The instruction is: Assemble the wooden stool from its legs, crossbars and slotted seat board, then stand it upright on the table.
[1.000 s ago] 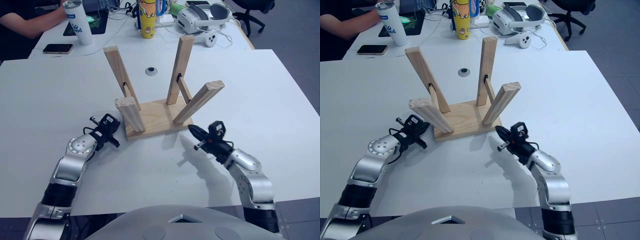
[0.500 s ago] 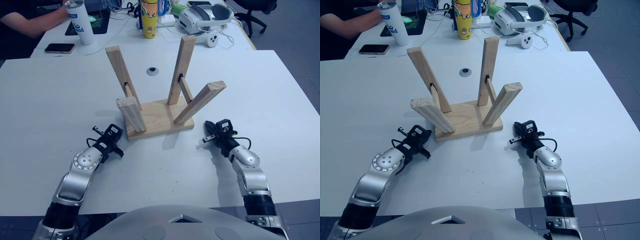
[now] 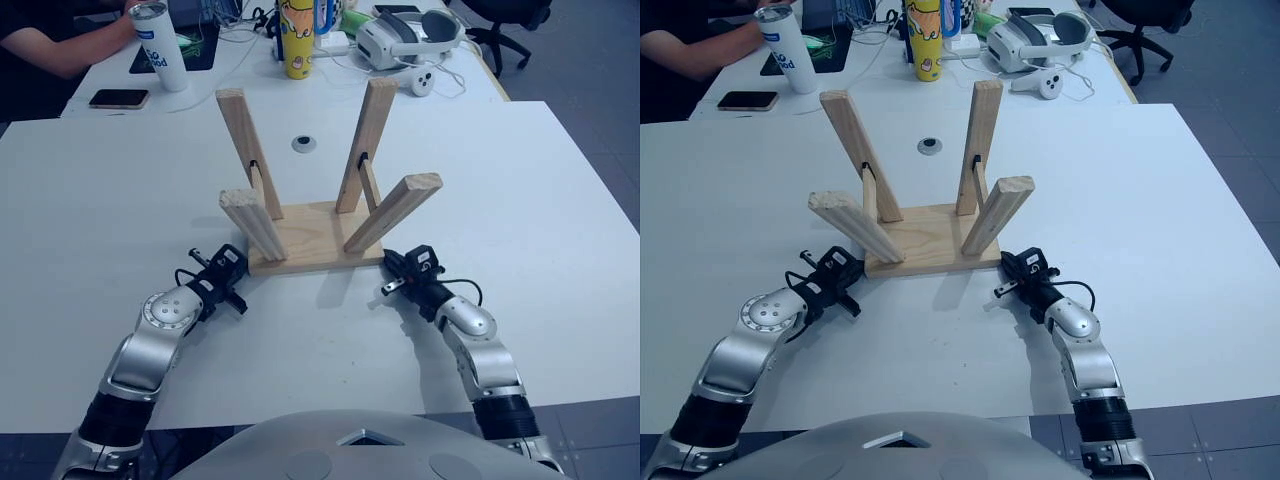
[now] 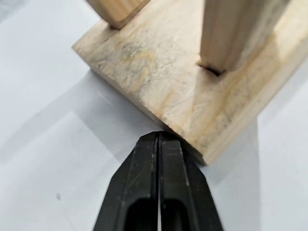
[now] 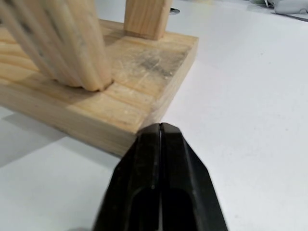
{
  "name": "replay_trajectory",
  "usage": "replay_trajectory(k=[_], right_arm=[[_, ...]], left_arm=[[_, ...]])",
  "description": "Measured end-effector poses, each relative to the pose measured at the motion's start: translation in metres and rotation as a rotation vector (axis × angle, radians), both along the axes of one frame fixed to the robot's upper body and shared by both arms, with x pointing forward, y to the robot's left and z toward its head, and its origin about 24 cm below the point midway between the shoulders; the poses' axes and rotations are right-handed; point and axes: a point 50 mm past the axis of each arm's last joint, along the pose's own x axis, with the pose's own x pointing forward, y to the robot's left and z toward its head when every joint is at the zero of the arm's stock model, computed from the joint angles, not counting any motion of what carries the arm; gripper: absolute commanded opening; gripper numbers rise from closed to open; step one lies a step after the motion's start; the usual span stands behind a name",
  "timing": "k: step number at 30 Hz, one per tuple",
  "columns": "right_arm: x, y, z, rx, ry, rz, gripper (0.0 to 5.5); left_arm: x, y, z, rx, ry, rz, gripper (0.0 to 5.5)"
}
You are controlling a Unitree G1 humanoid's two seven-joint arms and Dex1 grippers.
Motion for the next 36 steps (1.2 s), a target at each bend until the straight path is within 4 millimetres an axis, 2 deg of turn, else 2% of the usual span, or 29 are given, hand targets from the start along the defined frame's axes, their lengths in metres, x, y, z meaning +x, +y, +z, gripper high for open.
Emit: replay_trajectory(k=[4,11,14,21,24,28,36], right_arm=[[-0.004,-0.003,0.012,0.005,0.02,0.001,0.0],[-0.002,-0.001,0.056,0.054,-0.034,0.059,0.0],[-0.003,0.002,0.067,0.069,-0.038,0.092,0.0],[-0.006,-0.003,0.064,0.039,0.043,0.11,0.0],[-0.009,-0.003,0.065,0.05,0.059,0.134,0.0],[-0.012,-0.003,0.073,0.116,0.081,0.191,0.0],[-0.014,-0.007,0.094,0.251,0.115,0.263,0.0]], left_arm=[[-0.007,0.001,0.003,-0.066,0.053,-0.003,0.02],[-0.022,0.007,0.017,-0.075,0.177,-0.068,0.02],[-0.023,0.012,0.023,-0.09,0.197,-0.05,0.02],[-0.017,0.019,0.044,-0.147,0.171,-0.02,0.02],[-0.003,0.026,0.066,-0.158,0.08,-0.005,0.02],[0.005,0.033,0.086,-0.128,0.018,-0.023,0.02],[0.002,0.043,0.094,-0.109,0.067,-0.063,0.02]])
